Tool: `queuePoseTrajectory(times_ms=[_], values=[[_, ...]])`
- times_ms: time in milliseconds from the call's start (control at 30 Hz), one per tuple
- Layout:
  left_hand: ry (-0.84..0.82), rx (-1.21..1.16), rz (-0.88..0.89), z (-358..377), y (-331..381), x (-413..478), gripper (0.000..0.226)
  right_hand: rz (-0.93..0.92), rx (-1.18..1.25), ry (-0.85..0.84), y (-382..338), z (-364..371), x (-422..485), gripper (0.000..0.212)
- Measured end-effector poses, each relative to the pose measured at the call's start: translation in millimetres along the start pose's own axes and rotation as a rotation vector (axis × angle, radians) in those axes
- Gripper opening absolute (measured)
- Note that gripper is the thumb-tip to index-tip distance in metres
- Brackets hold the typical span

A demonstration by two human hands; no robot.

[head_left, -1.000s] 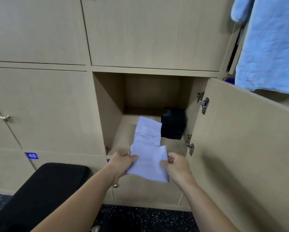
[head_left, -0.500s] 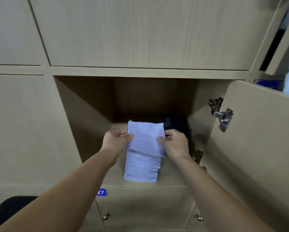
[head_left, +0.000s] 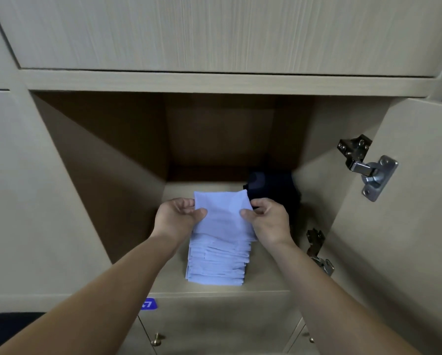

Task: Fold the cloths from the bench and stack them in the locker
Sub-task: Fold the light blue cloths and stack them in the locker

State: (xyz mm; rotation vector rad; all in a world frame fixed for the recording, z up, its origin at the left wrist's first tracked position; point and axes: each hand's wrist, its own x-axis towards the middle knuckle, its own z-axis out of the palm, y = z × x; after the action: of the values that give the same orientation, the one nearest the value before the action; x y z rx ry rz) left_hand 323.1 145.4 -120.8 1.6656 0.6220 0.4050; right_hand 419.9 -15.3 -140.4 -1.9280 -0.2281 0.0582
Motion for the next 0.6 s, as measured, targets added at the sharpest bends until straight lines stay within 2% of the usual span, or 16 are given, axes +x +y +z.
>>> queuePoseTrajectory(times_ms=[167,300,367,467,533,600], values=[[0.045,0.088,-0.015,-3.2,-10.5,8.8,0.04,0.03,-0.027,0.004,9.0,7.5,-1.4,0.026],[0.066,0.174,-0.004,-4.0,-13.0,7.4,0.047,0.018,-0.073,0.004,11.2,8.0,-4.8,0.028],[0.089,0.295,0.088,-1.6,-8.6,0.0,0.046,-0.018,-0.105,0.017,8.8,5.6,-8.2,0.029],[0.119,0.599,0.402,0.1,-1.2,-12.7,0.038,-0.204,-0.212,0.039,7.9,-1.2,-16.2,0.03],[0.039,0.763,0.54,0.9,0.0,-16.5,0.041,-0.367,-0.375,-0.007,5.9,-6.6,-23.0,0.038],[-0.105,0.914,0.562,2.8,-4.4,-18.3,0.05,-0.478,-0.503,-0.122,2.9,-9.1,-29.5,0.047]])
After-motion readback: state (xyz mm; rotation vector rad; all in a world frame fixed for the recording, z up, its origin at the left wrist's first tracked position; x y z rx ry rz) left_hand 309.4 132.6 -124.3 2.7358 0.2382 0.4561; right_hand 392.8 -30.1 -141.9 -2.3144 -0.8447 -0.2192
